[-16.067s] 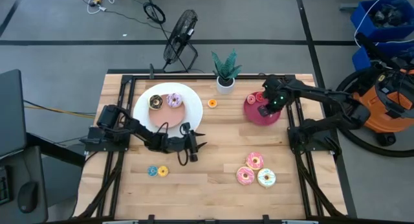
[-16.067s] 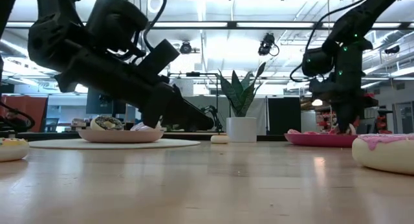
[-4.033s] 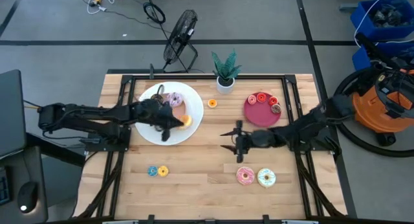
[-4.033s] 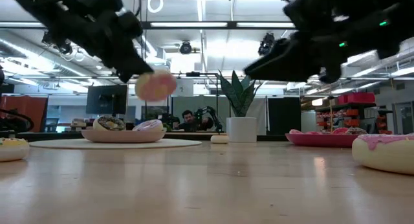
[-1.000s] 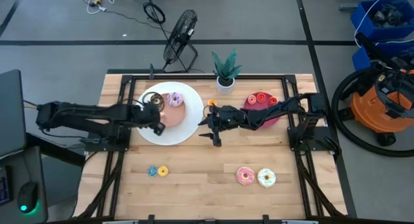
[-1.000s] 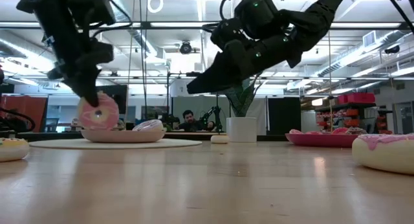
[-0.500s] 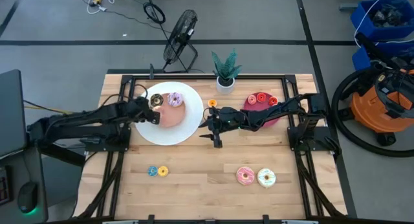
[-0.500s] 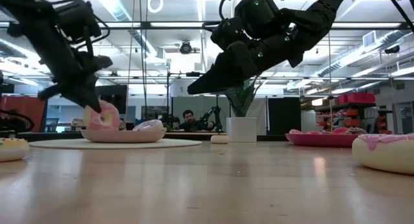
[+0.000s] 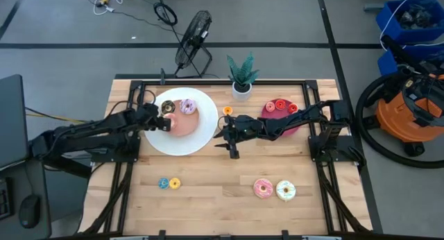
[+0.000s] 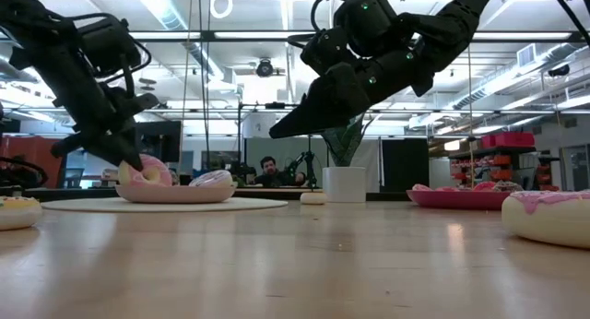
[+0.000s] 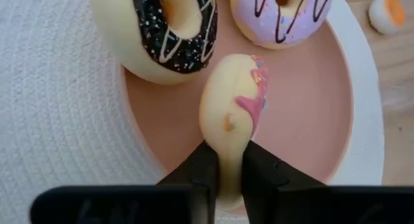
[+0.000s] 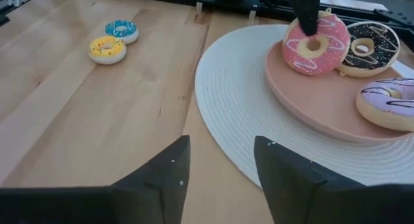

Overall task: Pick & Place donuts
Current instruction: Put the top large pink donut on the pink plate, then put the large white donut on the pink plate

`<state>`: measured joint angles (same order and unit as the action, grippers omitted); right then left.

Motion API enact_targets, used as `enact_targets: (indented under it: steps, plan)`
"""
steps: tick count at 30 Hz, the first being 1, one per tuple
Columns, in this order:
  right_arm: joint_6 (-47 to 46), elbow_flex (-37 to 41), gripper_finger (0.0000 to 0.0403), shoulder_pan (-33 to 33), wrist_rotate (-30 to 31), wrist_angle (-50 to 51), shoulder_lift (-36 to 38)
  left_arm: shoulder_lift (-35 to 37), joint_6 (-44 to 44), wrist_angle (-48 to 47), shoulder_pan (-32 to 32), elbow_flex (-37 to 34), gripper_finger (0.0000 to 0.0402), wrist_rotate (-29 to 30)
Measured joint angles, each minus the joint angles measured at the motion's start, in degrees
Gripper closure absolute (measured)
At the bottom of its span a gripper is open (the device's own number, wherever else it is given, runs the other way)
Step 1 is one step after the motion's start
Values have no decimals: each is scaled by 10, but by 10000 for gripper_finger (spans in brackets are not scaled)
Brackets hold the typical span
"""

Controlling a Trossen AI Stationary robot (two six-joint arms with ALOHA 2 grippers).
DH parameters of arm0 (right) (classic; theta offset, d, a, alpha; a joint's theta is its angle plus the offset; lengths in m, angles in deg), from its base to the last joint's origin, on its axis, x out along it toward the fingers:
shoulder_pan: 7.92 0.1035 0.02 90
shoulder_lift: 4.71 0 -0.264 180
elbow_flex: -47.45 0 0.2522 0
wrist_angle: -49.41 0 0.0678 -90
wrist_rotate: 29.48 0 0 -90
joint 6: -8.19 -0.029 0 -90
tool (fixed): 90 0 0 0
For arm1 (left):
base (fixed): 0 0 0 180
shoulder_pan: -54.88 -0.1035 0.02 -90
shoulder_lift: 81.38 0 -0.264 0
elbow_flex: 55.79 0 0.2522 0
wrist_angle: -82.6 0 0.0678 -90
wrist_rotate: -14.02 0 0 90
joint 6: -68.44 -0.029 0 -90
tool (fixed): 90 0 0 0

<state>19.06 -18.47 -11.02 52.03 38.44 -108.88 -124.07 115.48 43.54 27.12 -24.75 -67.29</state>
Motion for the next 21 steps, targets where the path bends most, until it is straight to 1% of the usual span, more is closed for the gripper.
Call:
enact_targets:
  steps: [3, 7, 9, 12, 14, 16, 19, 21]
  plan:
    - [1, 0, 228, 1, 0, 1, 0, 0, -12, 0, -1, 0, 313, -2]
    - [4, 0, 232, 6, 0, 1, 0, 0, -30, -4, -3, 1, 252, -13]
    - [7, 0, 234, 8, 0, 2, 0, 0, -43, -35, -9, 15, 219, -14]
    - [8, 0, 236, 9, 0, 4, 0, 0, -73, -97, -20, 59, 180, -13]
    - [8, 0, 238, 9, 0, 6, 0, 0, -84, -144, -25, 93, 164, -4]
    - [8, 0, 239, 9, 0, 9, 0, 0, -99, -183, -25, 132, 157, 8]
    - [8, 0, 239, 9, 0, 19, 0, 0, -111, -257, -23, 186, 155, 29]
    - [8, 0, 239, 8, 8, 40, 4, 1, -118, -302, -13, 216, 157, 55]
